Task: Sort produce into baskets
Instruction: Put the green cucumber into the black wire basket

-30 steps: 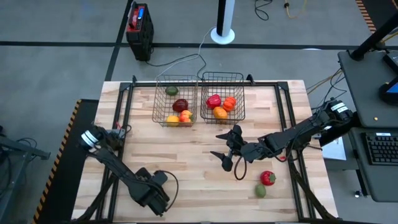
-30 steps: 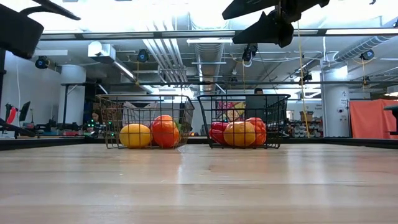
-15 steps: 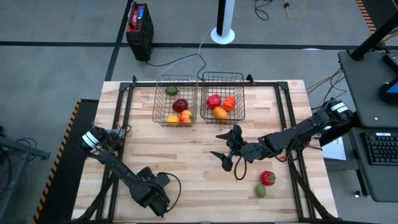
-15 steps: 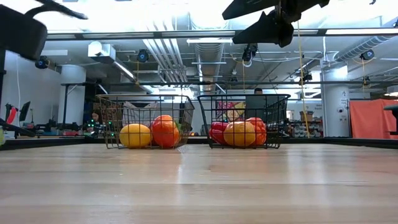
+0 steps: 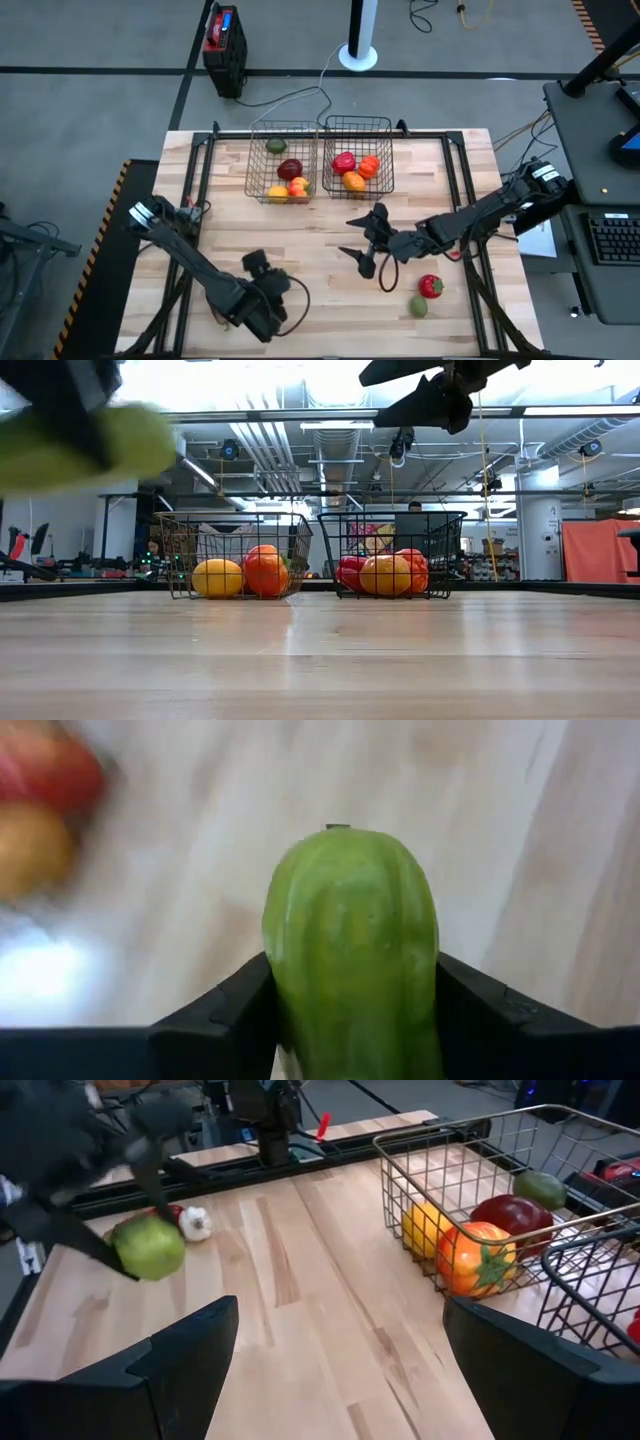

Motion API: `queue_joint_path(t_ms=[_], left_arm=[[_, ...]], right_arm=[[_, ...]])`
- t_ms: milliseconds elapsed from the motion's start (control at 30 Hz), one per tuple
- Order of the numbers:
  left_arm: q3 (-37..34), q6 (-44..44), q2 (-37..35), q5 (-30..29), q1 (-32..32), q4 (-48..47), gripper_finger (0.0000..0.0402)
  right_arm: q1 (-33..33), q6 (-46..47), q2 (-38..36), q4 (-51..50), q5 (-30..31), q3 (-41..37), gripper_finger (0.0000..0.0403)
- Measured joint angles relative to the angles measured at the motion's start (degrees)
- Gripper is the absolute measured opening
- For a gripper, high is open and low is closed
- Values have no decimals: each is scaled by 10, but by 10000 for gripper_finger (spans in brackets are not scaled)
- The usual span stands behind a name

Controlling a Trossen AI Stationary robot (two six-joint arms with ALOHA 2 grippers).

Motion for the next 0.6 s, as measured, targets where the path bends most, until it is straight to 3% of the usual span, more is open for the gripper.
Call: queue_joint_path(t_ms=[233, 400, 600], left_arm=[[71, 163, -31, -162, 10, 7, 190], [67, 278, -70, -305, 4, 70, 190], [-9, 462, -122, -296, 4, 233, 191]], right_arm=[[25, -7, 0, 3, 0, 0, 345], [70, -27, 0, 7, 42, 0, 345], [115, -71, 28, 46, 123, 0, 345]])
